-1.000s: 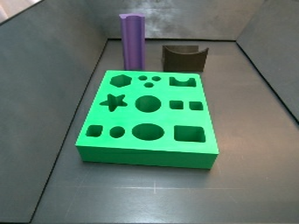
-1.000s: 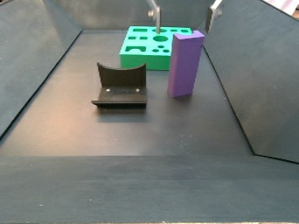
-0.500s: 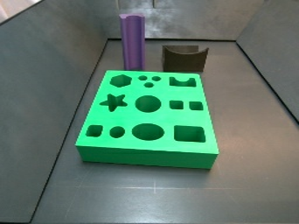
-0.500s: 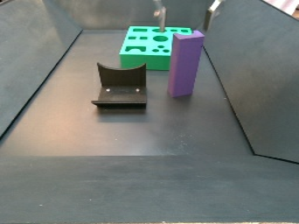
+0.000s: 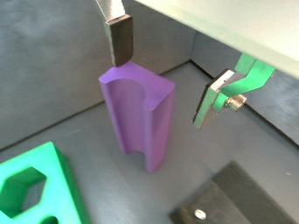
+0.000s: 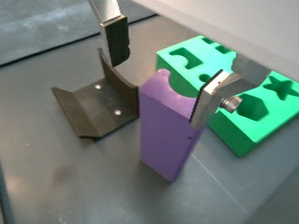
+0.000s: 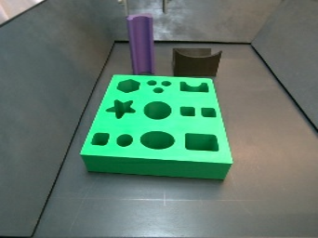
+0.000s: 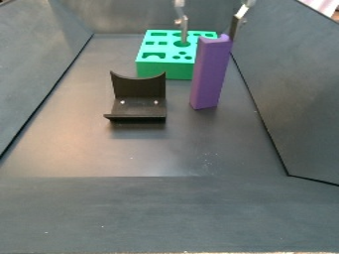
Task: Pick up the arch object. Move up. Rotate the arch object. Move to above the board. Insert the arch object.
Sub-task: Pick up the arch object.
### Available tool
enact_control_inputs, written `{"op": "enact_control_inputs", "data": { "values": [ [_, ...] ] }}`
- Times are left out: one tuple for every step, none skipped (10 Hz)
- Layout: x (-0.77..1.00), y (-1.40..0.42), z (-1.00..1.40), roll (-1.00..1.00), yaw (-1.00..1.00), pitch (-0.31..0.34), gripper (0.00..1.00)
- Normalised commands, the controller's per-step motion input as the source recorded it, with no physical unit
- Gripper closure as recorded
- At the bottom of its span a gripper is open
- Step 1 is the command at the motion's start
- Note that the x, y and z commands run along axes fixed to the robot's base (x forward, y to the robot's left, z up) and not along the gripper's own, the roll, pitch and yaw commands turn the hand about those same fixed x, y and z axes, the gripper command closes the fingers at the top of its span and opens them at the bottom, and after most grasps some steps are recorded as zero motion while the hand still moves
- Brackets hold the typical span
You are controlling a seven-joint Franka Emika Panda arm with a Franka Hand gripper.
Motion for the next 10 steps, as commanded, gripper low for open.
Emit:
{"op": "enact_control_inputs", "data": {
  "values": [
    [-0.15,-0.26,0.00,0.04,0.08,-0.106,0.00],
    [-0.08,-0.28,-0.04,0.06,0.07,-0.093,0.00],
    [0.01,-0.07,-0.17,0.00,0.09,-0.091,0.00],
    [0.17,0.00,-0.17,-0.02,0.13,-0.130,0.00],
    [0.35,0.26,-0.05,-0.16,0.30,-0.141,0.00],
    [0.17,0.25,-0.15,-0.16,0.36,-0.169,0.00],
    [0.14,0.25,-0.16,-0.12,0.65,-0.189,0.00],
    [0.00,0.19,-0.19,-0.10,0.62,-0.181,0.00],
    [-0.04,0.01,-0.26,-0.02,0.46,-0.139,0.00],
    [0.00,0.00,-0.27,0.00,0.45,-0.114,0.00]
  ]
}}
